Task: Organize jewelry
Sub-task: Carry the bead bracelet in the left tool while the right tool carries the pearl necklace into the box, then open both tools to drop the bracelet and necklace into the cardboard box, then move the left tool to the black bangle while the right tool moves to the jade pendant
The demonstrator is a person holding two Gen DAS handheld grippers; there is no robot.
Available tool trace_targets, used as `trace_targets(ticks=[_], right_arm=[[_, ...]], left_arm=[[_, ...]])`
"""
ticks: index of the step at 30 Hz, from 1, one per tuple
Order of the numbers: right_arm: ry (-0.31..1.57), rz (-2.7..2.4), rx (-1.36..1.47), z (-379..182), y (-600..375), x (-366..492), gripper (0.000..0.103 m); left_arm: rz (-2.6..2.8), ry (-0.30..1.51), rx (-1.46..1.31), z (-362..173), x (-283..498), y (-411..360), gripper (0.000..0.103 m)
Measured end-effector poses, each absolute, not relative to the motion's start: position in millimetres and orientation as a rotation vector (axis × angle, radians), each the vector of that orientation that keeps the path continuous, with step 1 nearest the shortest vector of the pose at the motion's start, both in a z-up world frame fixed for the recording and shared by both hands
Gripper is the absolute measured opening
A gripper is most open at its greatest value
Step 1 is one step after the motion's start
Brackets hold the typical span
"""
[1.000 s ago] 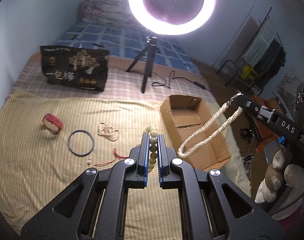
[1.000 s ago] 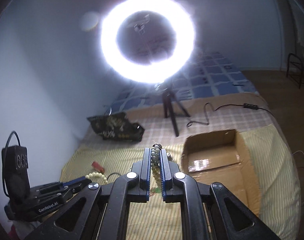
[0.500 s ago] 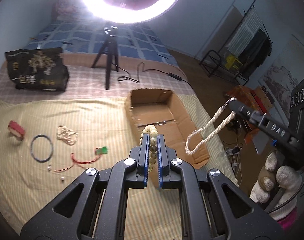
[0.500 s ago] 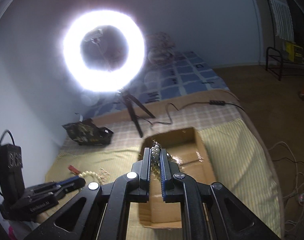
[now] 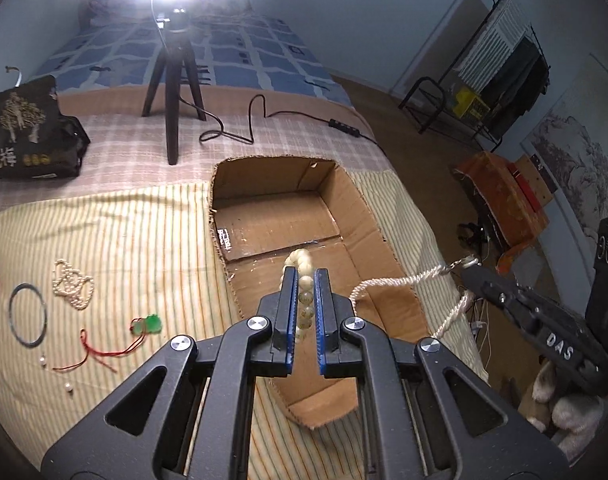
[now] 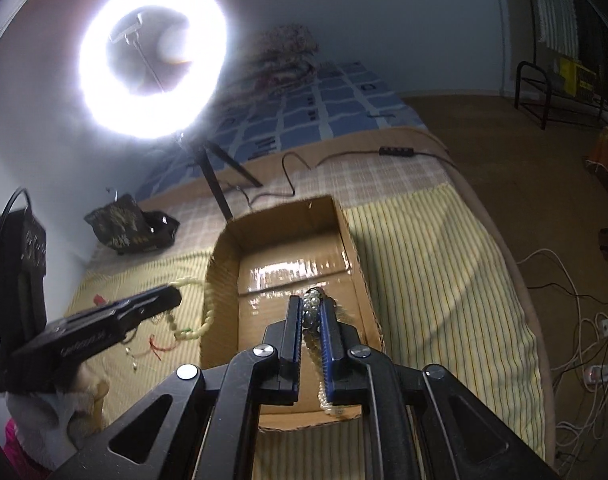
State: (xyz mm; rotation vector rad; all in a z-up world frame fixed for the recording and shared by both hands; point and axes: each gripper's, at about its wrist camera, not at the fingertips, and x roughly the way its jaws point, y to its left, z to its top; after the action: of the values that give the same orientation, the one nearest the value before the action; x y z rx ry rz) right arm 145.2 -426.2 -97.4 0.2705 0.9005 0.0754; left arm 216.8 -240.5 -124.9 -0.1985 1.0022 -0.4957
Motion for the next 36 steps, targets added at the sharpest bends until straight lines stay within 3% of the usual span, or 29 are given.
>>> trace_targets(ticks=[1, 2, 3, 4, 5, 9, 22, 24, 36], right_arm=[[0.91, 0.072, 0.261, -100, -426, 146, 0.031], [0.912, 0.065, 0.25, -102, -426, 145, 0.04], [0.913, 0.058, 0.24, -102, -425, 144, 0.057], [0.912, 0.048, 0.225, -102, -425, 143, 0.07], [0.905, 0.039, 0.215, -102, -424, 142, 0.074], [0.902, 0.032, 0.206, -101, -424, 141, 0.085], [0.839, 0.004, 0.132, -99, -391, 136, 0.095], [0.82, 0.024, 0.117, -98, -383, 136, 0.102], [0.928, 0.052, -0.062, -107, -318, 161, 0.103]], left_arm=[[-0.493, 1.004, -0.192, -126, 218, -243, 0.006], [-0.487, 1.009, -0.18, -128, 220, -244, 0.011], [-0.483, 1.012, -0.177, -129, 220, -244, 0.026], [-0.482, 1.008, -0.178, -129, 220, -244, 0.035], [-0.477, 1.0, -0.176, -129, 220, -242, 0.042], [-0.454, 0.982, -0.147, -124, 218, -235, 0.042], [-0.363, 0.93, -0.098, -103, 202, -175, 0.042], [-0.341, 0.922, -0.1, -101, 201, -161, 0.042], [-0.218, 0.893, -0.088, -99, 193, -72, 0.042]])
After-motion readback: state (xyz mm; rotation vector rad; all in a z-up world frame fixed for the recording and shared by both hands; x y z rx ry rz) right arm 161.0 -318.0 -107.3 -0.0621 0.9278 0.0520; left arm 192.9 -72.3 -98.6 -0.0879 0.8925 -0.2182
